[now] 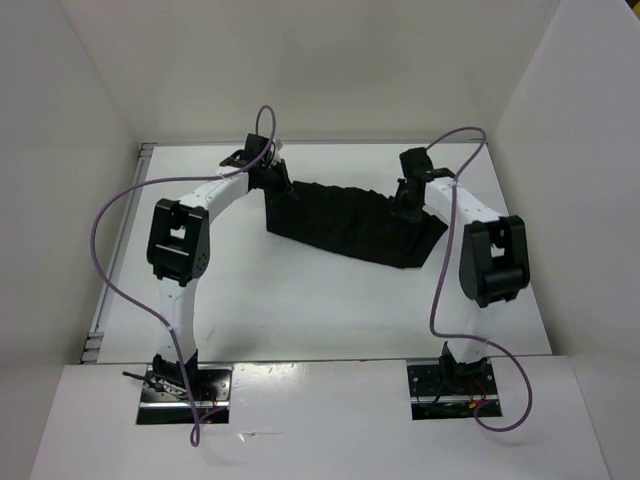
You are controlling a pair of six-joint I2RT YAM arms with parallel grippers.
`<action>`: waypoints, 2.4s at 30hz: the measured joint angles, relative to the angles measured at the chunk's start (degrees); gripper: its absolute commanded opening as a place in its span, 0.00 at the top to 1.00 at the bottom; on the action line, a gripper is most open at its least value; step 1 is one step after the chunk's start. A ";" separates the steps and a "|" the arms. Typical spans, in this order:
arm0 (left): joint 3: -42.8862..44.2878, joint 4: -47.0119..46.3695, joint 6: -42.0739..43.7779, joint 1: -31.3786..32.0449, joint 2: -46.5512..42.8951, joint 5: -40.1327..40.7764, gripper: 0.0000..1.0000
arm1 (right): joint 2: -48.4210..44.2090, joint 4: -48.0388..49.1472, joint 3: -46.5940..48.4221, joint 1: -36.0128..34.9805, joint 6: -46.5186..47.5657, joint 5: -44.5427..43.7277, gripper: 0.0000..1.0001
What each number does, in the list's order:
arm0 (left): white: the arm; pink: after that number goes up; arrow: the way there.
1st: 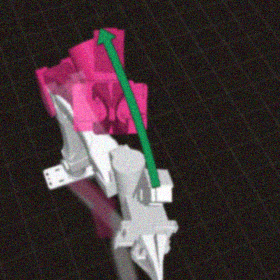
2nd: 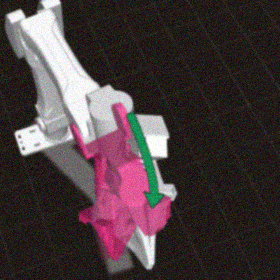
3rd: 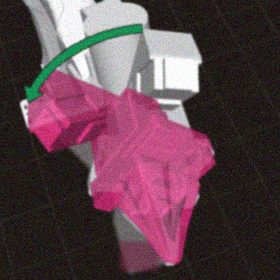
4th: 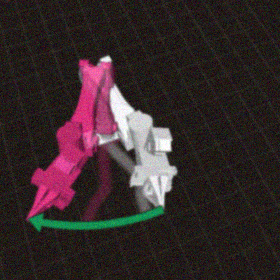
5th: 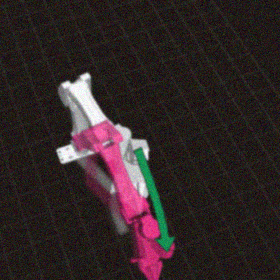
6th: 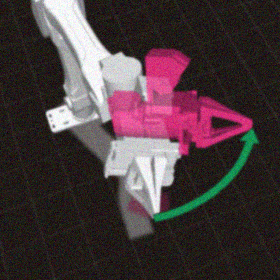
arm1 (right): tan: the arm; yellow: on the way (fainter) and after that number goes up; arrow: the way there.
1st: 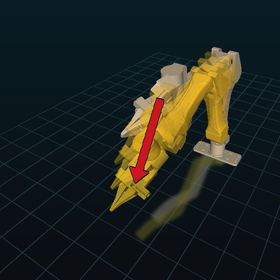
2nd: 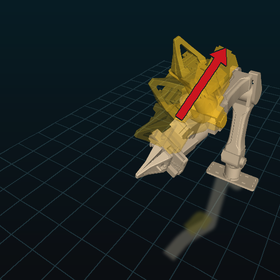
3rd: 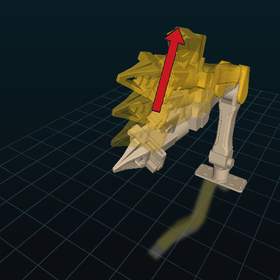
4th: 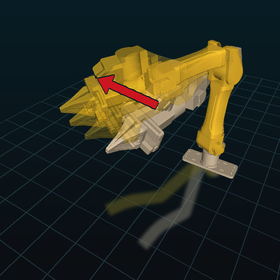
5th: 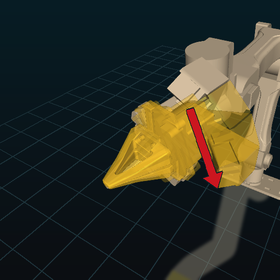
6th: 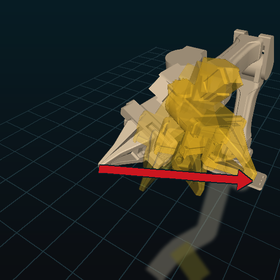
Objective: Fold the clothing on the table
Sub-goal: Fold the skirt
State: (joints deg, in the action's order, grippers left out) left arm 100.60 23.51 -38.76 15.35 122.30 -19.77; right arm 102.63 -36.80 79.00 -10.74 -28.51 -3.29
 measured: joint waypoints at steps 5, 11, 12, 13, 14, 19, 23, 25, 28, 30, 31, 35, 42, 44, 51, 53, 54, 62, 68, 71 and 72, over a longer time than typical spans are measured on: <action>0.00 1.05 0.00 0.55 6.67 2.16 1.00 | 10.40 -1.40 2.45 -1.42 0.17 1.36 0.77; -3.19 -0.24 -1.18 0.48 6.45 5.51 1.00 | 13.55 -2.38 4.46 -1.77 0.11 1.07 0.77; -4.39 -0.81 -1.70 0.50 5.75 5.86 1.00 | 13.92 -2.56 4.68 -1.77 0.07 1.09 0.77; -5.66 -1.09 -2.03 0.50 4.94 6.03 1.00 | 13.94 -2.78 4.87 -1.77 0.09 1.07 0.77; -7.30 -1.51 -2.21 0.50 4.02 6.12 1.00 | 13.94 -2.89 4.83 -1.77 0.07 1.07 0.77; -18.10 -3.37 -3.72 0.90 -2.78 5.97 1.00 | 10.75 -1.97 -0.09 -1.77 -0.20 1.64 0.74; -24.76 -2.75 -3.96 2.23 -7.58 5.81 1.00 | 5.84 -4.02 -6.43 -2.45 -0.33 2.60 0.73; -26.18 -1.70 -3.82 2.47 -9.01 6.29 1.00 | 4.46 -6.80 -7.74 -2.95 -0.26 2.47 0.72; -26.40 0.48 -3.45 2.36 -9.88 7.98 1.00 | 2.54 -10.69 -7.58 -3.61 0.46 1.86 0.61; -25.97 1.64 -3.30 2.27 -9.99 8.90 1.00 | 0.98 -12.94 -5.70 -4.50 1.18 1.16 0.56; -25.46 2.43 -3.19 2.25 -9.99 9.25 1.00 | 0.39 -13.66 -3.85 -5.05 1.55 0.63 0.56; -22.75 4.57 -2.12 2.10 -10.45 9.66 0.99 | -0.59 -13.75 3.45 -6.01 2.34 -1.62 0.51; -15.41 6.45 1.20 1.99 -13.33 7.50 0.92 | -1.18 -14.38 2.32 -5.99 0.02 -5.92 0.28; -12.74 6.01 2.27 1.99 -12.92 6.75 0.92 | -1.90 -14.49 0.09 -5.66 -0.98 -6.45 0.24; -9.90 5.75 4.11 1.99 -8.44 4.28 0.92 | -6.19 -14.69 -6.40 -0.31 -3.43 -6.69 0.23; -9.97 6.16 4.31 1.99 -7.37 4.02 0.92 | -6.49 -14.29 -7.63 1.97 -3.67 -6.36 0.22; -9.99 6.34 4.33 1.99 -7.06 3.96 0.92 | -6.49 -13.77 -8.28 2.95 -3.69 -6.19 0.22; -10.69 6.27 5.77 1.99 -6.88 3.37 0.92 | -3.72 -6.88 -13.16 9.07 -3.23 0.13 0.22; -12.61 6.34 5.81 1.29 -6.88 2.93 0.92 | -1.60 -0.44 -17.22 13.09 -2.27 9.03 0.22; -13.09 6.23 5.81 0.39 -6.88 2.69 0.92 | -1.90 1.20 -17.97 14.56 -2.19 12.79 0.22; -13.25 6.10 5.84 0.07 -6.88 2.60 0.92 | -1.90 1.75 -18.12 14.78 -2.10 13.92 0.22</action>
State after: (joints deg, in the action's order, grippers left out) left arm 87.35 29.61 -32.93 15.42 115.42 -17.17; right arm 100.73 -35.05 60.88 4.03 -30.61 10.63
